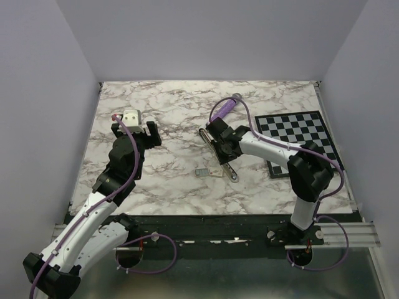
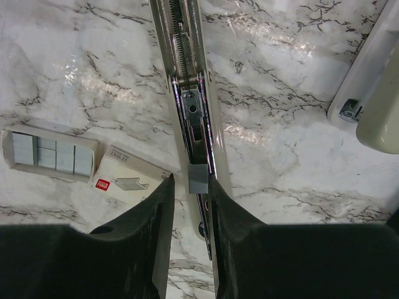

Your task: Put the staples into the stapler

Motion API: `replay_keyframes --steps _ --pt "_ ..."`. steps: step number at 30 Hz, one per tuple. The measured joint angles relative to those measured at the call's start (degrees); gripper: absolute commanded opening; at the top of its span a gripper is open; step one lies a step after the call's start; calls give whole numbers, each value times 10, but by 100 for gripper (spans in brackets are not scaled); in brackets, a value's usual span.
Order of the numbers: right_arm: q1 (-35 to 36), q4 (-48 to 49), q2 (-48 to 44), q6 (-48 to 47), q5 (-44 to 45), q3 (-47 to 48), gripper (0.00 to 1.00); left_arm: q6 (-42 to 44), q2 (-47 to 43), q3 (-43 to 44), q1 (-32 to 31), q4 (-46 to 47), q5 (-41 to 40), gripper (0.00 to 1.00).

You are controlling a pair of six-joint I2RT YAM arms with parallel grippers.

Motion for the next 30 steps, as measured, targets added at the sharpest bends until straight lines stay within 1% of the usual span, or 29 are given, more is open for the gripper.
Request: replay_keyframes --steps 12,14,24,27,30 --pt "2 -6 26 4 8 11 34 0 -6 0 0 0 2 85" --pt "2 -7 28 3 9 13 31 0 -6 0 0 0 2 85" --pt "8 -14 40 3 35 24 31 -2 -6 0 0 0 4 85" --pt "11 -19 45 3 44 30 24 -2 -6 0 0 0 4 85" --pt "13 -21 45 3 51 30 23 -2 -6 0 0 0 4 85"
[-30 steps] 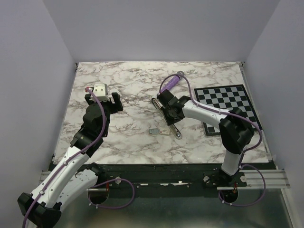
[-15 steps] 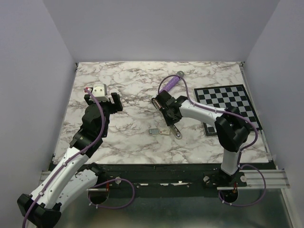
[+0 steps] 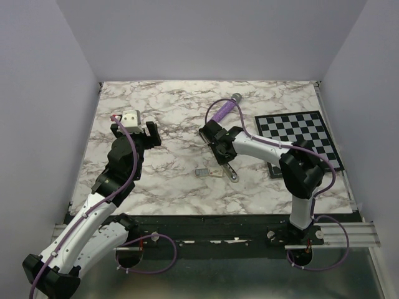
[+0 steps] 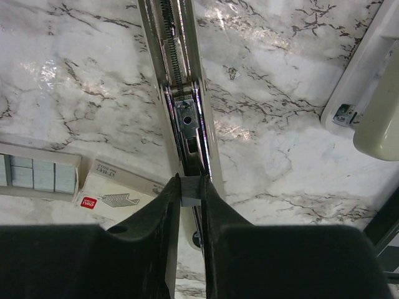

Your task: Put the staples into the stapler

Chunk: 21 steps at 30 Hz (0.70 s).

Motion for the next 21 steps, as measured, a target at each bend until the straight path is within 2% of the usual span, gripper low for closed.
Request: replay_keyframes --steps 6,16,21 --pt "1 9 -11 -6 -1 -10 22 0 0 0 0 0 0 85" --pt "1 55 -110 -43 -2 -74 22 0 0 0 0 0 0 85" --pt "0 85 -124 -63 -9 -107 21 0 0 0 0 0 1 85"
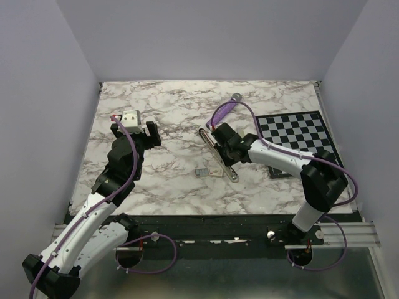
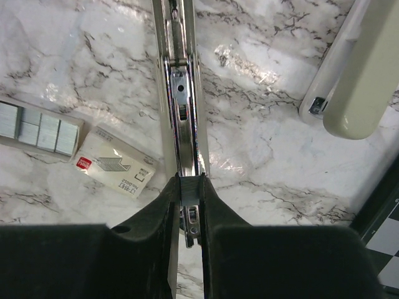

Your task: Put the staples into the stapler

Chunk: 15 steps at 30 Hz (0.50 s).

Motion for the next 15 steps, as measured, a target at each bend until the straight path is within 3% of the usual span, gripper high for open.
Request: replay_keyframes --steps 15 --pt "-3 38 0 -37 -23 -39 21 0 2 0 0 0 4 85"
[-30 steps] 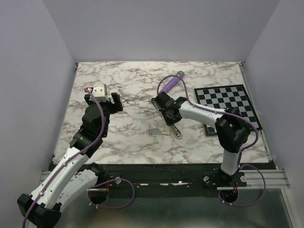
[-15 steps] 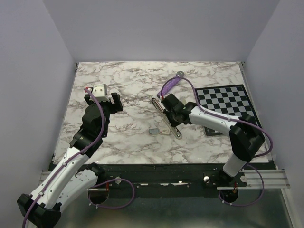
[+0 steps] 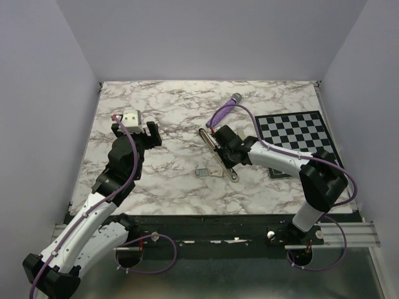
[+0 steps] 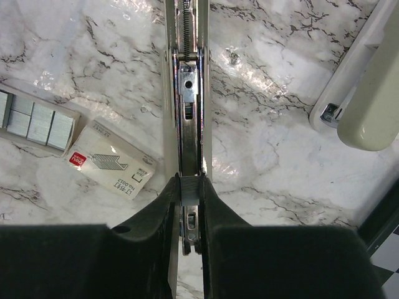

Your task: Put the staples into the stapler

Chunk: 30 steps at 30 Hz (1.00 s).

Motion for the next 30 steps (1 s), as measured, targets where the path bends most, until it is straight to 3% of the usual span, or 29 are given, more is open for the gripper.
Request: replay_keyframes --steps 30 --pt "-6 7 5 -14 -17 -4 22 0 2 0 0 0 6 85"
